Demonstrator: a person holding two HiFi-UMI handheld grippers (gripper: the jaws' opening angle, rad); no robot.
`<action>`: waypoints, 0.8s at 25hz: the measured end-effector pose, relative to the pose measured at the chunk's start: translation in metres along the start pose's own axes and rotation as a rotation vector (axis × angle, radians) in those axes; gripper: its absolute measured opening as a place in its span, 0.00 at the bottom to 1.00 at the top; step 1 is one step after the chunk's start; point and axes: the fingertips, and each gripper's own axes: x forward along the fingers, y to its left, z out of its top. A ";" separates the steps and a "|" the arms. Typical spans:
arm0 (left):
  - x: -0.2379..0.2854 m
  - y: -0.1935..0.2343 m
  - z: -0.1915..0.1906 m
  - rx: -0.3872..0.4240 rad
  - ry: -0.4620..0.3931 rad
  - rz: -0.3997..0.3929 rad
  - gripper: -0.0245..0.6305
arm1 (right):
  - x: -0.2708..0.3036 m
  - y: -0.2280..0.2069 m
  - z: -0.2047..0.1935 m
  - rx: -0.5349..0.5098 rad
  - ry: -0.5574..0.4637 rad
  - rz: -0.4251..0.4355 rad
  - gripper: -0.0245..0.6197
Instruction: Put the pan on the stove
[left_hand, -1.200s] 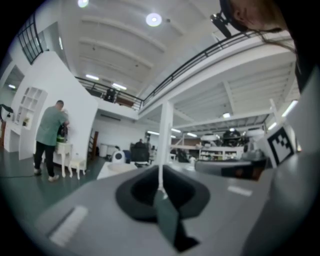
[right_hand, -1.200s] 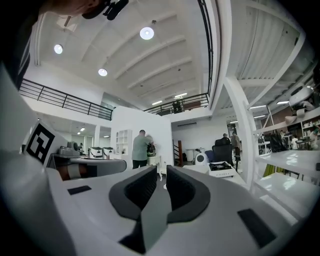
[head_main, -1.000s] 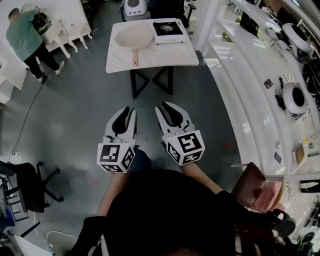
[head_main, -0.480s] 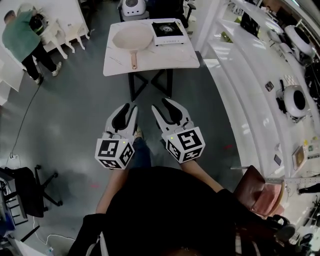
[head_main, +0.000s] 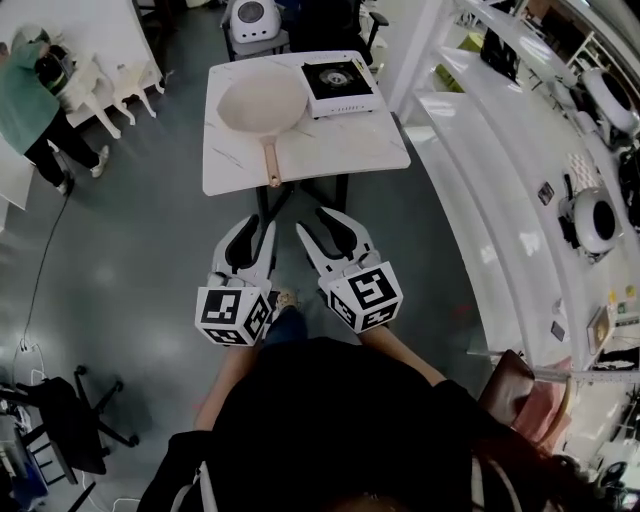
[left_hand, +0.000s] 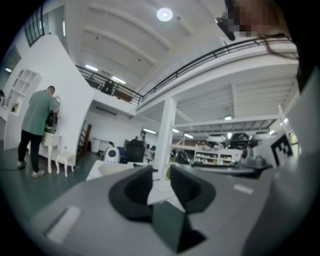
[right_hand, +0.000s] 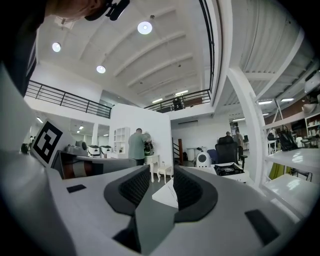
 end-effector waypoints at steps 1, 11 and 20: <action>0.011 0.010 0.001 -0.002 0.005 -0.005 0.21 | 0.013 -0.006 -0.001 0.005 0.007 -0.003 0.22; 0.108 0.087 0.004 -0.006 0.036 -0.062 0.21 | 0.122 -0.059 -0.018 0.052 0.076 -0.048 0.22; 0.156 0.123 -0.008 -0.038 0.085 -0.119 0.21 | 0.174 -0.084 -0.030 0.080 0.118 -0.085 0.22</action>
